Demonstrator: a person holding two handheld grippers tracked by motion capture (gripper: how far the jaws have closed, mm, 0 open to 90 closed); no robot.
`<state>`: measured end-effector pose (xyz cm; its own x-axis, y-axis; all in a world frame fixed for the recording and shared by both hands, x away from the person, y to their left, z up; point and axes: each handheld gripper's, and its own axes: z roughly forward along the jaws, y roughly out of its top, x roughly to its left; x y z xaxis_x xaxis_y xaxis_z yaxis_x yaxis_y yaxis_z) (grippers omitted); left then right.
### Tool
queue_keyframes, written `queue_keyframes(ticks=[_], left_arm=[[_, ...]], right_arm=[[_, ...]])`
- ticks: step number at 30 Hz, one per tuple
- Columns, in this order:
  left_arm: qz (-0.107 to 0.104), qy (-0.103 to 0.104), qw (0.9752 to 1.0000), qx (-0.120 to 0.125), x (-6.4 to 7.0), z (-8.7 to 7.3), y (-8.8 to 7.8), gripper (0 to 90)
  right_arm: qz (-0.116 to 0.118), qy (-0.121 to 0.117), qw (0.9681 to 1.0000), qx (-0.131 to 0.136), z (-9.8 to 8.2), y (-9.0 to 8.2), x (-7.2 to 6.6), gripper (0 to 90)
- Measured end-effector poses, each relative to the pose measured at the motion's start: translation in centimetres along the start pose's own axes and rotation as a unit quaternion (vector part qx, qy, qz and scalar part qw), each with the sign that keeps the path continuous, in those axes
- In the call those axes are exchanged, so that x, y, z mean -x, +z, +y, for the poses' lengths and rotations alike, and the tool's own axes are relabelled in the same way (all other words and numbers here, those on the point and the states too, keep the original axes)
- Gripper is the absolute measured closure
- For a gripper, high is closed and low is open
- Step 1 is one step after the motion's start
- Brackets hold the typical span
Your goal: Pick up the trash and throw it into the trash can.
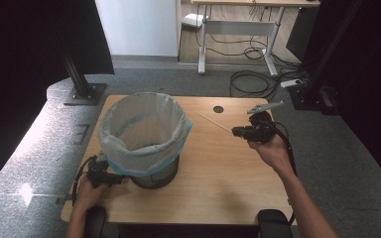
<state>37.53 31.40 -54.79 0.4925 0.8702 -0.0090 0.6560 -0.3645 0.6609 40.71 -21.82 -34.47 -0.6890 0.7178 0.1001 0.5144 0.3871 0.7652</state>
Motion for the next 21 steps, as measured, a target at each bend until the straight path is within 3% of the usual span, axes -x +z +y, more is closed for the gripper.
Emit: queue_keyframes(ticks=[7,15,21], left_arm=[[0.0,0.0,1.0,0.0,0.0,0.0,0.0,0.0],[0.0,0.0,1.0,0.0,0.0,0.0,0.0,0.0],[0.0,-0.001,1.0,0.001,0.0,0.0,0.0,0.0]], right_arm=[[-0.007,-0.016,0.9998,0.012,3.2,-2.6,-0.5,85.0],[-0.004,-0.037,0.9988,0.033,6.9,-5.3,-2.2,85.0],[0.009,-0.049,0.9979,0.041,8.8,-6.0,-3.4,85.0]])
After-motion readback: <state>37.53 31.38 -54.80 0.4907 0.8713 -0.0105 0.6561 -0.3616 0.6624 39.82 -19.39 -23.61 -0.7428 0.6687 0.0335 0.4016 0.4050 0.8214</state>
